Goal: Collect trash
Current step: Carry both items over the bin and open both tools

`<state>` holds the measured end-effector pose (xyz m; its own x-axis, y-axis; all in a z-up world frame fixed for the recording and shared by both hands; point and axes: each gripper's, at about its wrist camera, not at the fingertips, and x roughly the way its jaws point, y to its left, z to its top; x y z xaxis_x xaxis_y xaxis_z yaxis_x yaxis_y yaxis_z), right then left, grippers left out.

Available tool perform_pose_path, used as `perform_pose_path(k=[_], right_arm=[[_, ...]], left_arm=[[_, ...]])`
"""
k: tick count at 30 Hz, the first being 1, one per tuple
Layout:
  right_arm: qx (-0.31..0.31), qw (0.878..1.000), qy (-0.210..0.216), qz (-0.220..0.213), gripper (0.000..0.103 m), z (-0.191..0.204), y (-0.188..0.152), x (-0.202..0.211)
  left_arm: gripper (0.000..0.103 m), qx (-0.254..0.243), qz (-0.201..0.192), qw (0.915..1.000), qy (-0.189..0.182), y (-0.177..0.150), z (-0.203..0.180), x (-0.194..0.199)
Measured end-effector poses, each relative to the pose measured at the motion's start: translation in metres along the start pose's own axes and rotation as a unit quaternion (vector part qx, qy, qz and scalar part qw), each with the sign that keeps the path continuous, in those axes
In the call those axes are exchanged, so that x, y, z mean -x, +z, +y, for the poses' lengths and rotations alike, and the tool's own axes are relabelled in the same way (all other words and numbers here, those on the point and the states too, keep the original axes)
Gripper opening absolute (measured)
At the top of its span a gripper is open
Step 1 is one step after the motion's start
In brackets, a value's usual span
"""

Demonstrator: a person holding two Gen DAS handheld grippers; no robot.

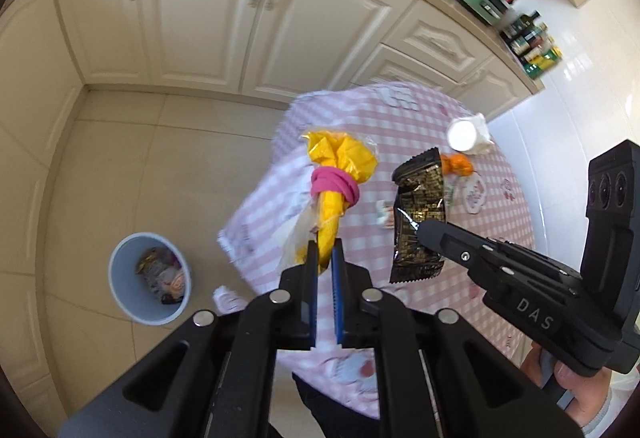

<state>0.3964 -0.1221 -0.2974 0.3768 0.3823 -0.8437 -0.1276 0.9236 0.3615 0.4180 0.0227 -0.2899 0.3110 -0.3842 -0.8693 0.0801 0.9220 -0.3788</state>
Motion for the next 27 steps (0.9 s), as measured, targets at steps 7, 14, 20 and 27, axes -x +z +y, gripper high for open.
perform_pose_path(k=[7,14,20,27], right_arm=[[0.04,0.998,0.037,0.025,0.007,0.09,-0.008,-0.041],[0.063,0.996,0.056,0.04,0.007,0.152,-0.016,-0.072],[0.067,0.995,0.053,0.046,0.007,0.175,-0.023,-0.081],[0.067,0.996,0.046,0.042,0.007,0.19,-0.022,-0.085]], left_arm=[[0.006,0.053,-0.011,0.998,0.034,-0.025,0.091,0.045],[0.006,0.094,-0.014,0.9936,0.06,-0.045,0.162,0.074],[0.006,0.103,-0.016,0.9925,0.064,-0.049,0.194,0.087],[0.008,0.099,-0.018,0.993,0.061,-0.045,0.207,0.092]])
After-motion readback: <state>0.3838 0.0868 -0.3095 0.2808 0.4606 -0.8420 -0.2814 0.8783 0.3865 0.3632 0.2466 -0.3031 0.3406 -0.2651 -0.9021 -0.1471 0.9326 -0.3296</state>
